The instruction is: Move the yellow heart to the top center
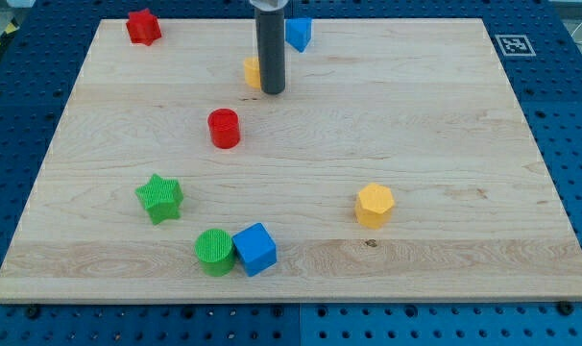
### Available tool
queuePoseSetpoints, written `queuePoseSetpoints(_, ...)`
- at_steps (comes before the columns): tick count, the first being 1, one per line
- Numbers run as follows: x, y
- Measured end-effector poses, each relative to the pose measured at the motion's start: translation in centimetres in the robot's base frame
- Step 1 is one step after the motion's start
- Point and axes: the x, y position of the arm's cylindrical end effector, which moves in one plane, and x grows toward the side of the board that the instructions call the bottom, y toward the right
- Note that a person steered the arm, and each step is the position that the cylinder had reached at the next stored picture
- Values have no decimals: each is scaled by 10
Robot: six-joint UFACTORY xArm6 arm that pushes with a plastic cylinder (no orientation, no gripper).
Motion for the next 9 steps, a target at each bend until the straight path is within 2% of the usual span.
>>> queuePoseSetpoints(2,-53,0)
queuePoseSetpoints(3,-42,8)
queuePoseSetpoints(4,-2,14)
queuePoseSetpoints(5,17,6)
queuePoseSetpoints(7,-19,-38)
queuePoseSetpoints(9,-63,-40)
